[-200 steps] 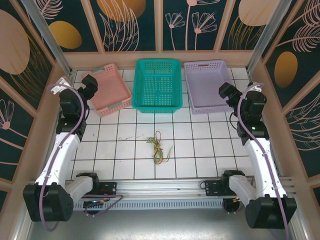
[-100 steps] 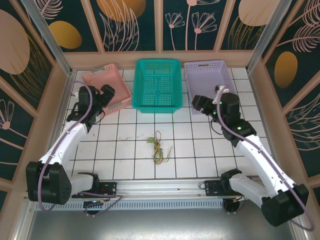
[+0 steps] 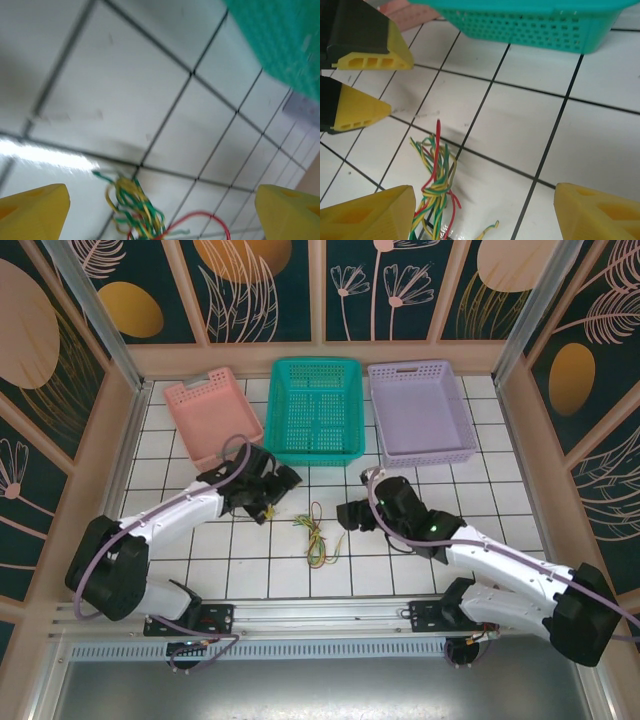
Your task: Untangle the cables
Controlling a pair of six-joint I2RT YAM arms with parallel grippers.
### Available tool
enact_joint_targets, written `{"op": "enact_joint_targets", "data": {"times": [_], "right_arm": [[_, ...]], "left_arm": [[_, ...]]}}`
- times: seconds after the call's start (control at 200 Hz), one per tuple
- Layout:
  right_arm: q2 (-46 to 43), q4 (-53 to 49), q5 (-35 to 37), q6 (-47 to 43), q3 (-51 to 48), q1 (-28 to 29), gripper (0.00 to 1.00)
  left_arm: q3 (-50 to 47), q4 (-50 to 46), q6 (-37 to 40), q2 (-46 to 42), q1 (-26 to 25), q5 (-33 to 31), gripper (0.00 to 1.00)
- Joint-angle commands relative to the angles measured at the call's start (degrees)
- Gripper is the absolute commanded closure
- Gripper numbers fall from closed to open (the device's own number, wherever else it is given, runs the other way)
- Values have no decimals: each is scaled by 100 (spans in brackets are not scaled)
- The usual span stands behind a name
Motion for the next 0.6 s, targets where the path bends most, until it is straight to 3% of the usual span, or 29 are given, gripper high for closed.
{"op": "enact_joint_targets", "data": {"times": [0.0, 0.26, 0.475, 0.596], "right_arm": [[-193, 513, 76, -38, -249, 72, 26], [-449, 683, 92, -55, -463, 81, 26], [-645, 641, -42, -11, -524, 73, 25], [-823, 519, -44, -47, -568, 65, 25]], "left_arm": [[32, 223, -1008, 102, -346, 346, 2], [282, -220, -1220, 336, -840, 356, 1], [836, -334, -1023, 1174, -1183, 40, 1], [850, -466, -1005, 1379, -1293, -246, 8]]}}
